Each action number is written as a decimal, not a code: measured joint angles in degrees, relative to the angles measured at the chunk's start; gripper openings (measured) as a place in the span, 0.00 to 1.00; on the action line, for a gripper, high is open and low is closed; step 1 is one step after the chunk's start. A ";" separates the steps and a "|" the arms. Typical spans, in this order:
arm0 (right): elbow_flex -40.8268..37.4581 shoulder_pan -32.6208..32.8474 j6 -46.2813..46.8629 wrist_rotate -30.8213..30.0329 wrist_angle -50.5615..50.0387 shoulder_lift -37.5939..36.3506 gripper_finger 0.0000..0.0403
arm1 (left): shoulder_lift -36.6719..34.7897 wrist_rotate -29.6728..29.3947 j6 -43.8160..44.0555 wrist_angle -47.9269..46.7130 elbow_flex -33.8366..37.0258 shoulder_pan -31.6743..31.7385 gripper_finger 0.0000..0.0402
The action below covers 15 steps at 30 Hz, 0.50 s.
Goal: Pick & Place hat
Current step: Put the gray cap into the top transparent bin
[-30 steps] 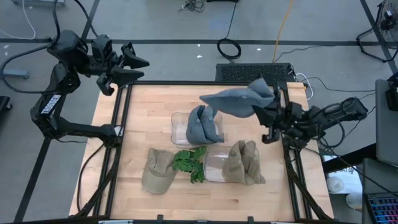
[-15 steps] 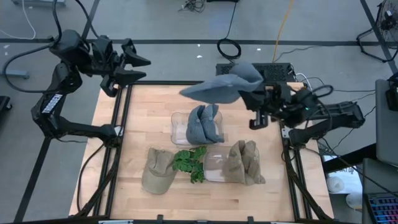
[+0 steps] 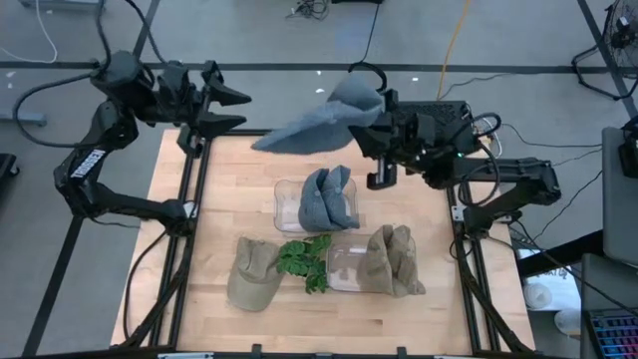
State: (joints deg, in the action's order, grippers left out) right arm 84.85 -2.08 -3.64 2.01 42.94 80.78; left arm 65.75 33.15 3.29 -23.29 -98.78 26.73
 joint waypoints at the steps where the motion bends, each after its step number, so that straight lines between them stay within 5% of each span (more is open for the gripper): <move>1: 1.03 -0.46 -0.05 0.73 0.05 0.71 0.00 | 0.61 -0.27 0.02 0.05 0.00 -0.65 0.52; 15: 9.54 -3.86 0.02 4.16 -0.72 5.45 0.00 | 7.85 -5.72 -4.62 2.99 0.02 -7.25 0.52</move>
State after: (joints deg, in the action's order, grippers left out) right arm 94.39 -5.94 -3.62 6.17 42.22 86.23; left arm 73.60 27.43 -1.33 -20.29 -98.76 19.47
